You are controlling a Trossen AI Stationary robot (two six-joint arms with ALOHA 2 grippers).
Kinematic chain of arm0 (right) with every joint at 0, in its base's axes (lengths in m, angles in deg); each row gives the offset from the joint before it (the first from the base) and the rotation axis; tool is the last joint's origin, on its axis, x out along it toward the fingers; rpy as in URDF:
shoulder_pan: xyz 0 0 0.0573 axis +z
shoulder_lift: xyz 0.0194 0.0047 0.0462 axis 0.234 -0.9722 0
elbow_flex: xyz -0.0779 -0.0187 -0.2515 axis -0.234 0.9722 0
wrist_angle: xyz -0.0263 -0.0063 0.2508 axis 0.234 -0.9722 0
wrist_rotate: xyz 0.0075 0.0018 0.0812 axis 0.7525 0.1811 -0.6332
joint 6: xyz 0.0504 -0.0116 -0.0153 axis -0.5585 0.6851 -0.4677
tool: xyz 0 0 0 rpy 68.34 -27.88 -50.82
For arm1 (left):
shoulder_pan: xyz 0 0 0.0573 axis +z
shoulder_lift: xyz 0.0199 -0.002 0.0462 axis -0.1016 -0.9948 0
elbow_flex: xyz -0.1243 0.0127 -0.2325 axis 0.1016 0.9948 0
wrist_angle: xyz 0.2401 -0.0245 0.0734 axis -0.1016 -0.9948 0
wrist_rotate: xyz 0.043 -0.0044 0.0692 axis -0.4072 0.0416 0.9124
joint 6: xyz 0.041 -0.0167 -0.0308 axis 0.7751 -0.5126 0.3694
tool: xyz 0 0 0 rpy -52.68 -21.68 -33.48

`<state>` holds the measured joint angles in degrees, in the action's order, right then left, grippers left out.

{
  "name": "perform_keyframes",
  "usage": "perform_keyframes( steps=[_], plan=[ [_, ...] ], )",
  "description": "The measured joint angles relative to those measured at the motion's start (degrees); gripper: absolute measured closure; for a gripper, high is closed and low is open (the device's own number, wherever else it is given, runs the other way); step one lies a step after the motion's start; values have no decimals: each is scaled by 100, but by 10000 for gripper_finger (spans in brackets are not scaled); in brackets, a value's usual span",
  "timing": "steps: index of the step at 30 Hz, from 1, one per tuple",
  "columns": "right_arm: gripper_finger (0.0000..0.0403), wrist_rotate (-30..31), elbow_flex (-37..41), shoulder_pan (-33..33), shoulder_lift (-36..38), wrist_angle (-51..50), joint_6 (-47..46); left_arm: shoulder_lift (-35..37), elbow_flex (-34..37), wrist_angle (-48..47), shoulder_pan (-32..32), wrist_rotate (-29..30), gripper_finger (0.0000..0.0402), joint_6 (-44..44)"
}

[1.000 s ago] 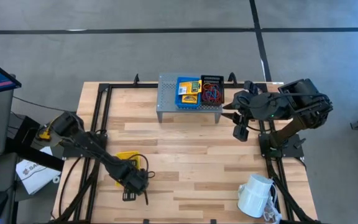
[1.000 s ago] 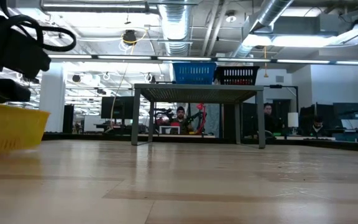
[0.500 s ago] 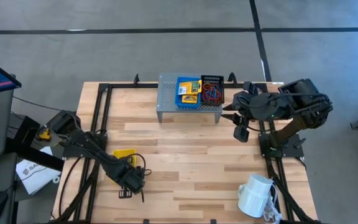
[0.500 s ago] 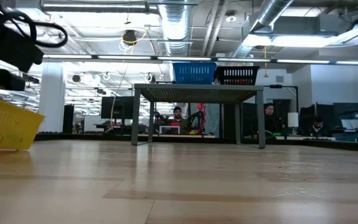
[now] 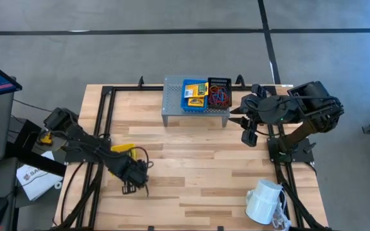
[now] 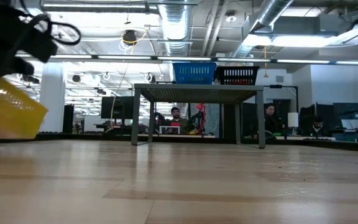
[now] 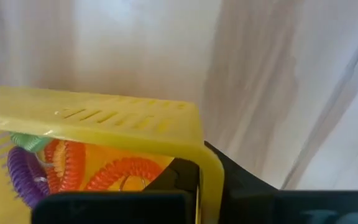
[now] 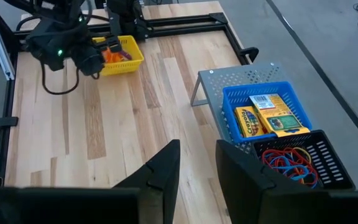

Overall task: Pick & Place Office Desk Supplies
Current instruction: Put the yellow bin filled with spring keychains on the shelf

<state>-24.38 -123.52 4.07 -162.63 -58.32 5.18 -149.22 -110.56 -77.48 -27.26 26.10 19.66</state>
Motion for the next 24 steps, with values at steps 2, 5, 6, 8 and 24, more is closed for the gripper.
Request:
perform_keyframes(
  steps=[2,5,6,8,24],
  plan=[
    [303,1,0,0,0,0,0,148,-57,-168,132,156,401,-3],
    [303,0,0,0,2,0,1,404,-280,-563,358,464,401,8],
    [303,2,0,0,0,0,1,484,-362,-721,445,597,401,12],
    [303,0,0,-10,0,0,1,679,-532,-1037,647,860,401,40],
    [303,0,0,-11,2,0,17,649,-2053,-1154,3472,1413,401,3726]
  ],
)
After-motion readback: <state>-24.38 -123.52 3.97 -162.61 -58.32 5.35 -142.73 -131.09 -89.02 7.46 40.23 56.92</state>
